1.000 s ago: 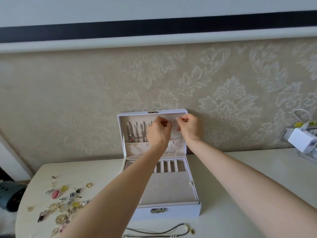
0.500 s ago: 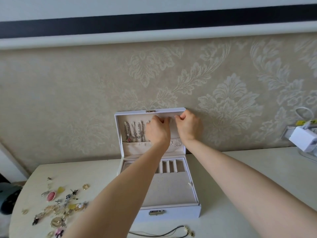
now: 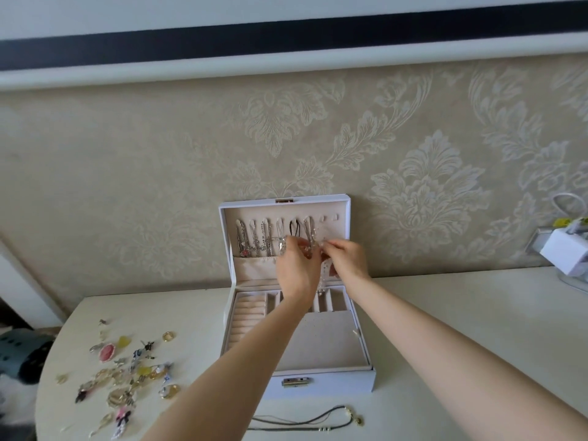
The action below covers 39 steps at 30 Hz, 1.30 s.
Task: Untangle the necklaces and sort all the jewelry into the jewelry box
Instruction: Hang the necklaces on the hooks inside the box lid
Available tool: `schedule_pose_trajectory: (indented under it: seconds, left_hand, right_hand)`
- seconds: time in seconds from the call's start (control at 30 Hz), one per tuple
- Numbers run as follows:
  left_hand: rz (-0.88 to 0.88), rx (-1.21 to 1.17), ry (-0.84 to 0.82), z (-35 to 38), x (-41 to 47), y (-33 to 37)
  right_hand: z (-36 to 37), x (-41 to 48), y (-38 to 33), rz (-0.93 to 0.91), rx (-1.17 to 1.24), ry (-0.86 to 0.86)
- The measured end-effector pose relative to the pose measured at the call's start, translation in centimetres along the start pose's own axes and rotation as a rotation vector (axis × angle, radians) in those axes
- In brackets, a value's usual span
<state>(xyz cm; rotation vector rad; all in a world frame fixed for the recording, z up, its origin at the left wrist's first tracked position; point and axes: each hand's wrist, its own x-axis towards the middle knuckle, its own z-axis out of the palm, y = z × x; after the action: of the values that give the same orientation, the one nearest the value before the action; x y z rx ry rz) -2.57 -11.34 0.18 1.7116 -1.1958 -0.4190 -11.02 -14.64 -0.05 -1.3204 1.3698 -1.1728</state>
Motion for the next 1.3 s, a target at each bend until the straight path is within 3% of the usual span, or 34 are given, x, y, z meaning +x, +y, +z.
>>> schedule_pose_trajectory:
  seconds: [0.1, 0.27, 0.43, 0.57, 0.73, 0.87, 0.97, 1.13, 1.3]
  left_hand:
    - [-0.012, 0.033, -0.063, 0.1, -1.4, -1.0]
    - [-0.049, 0.068, -0.166, 0.3, -3.0, -2.9]
    - [0.088, 0.165, -0.115, -0.2, -3.5, -3.2]
    - [0.269, 0.451, -0.198, 0.0, -1.9, -1.8]
    - [0.177, 0.583, -0.295, 0.4, -0.6, -1.3]
    - [0.171, 0.62, -0.311, 0.4, -0.7, -1.5]
    - [0.191, 0.61, -0.312, 0.2, -0.7, -1.6]
    - [0.209, 0.615, -0.317, -0.3, -0.6, -1.3]
    - [0.21, 0.604, -0.348, -0.5, -0.5, -1.6]
  right_hand:
    - [-0.4, -1.6, 0.2, 0.156, 0.163, -0.091]
    - [-0.4, -2.7, 1.8, 0.153, 0.059, -0.208]
    - [-0.4, -3.1, 3.7, 0.111, -0.093, -0.114]
    - [-1.0, -3.7, 4.4, 0.024, -0.342, -0.071]
    - [-2.0, -3.4, 3.7, -0.028, -0.285, -0.029]
    - [-2.1, -1.5, 1.0, -0.179, -0.274, 0.052]
    - [-1.5, 0.0, -0.7, -0.181, -0.225, 0.002]
    - [-1.1, 1.2, -1.2, -0.179, -0.433, -0.002]
    - [-1.6, 0.2, -0.5, -0.216, -0.442, 0.062]
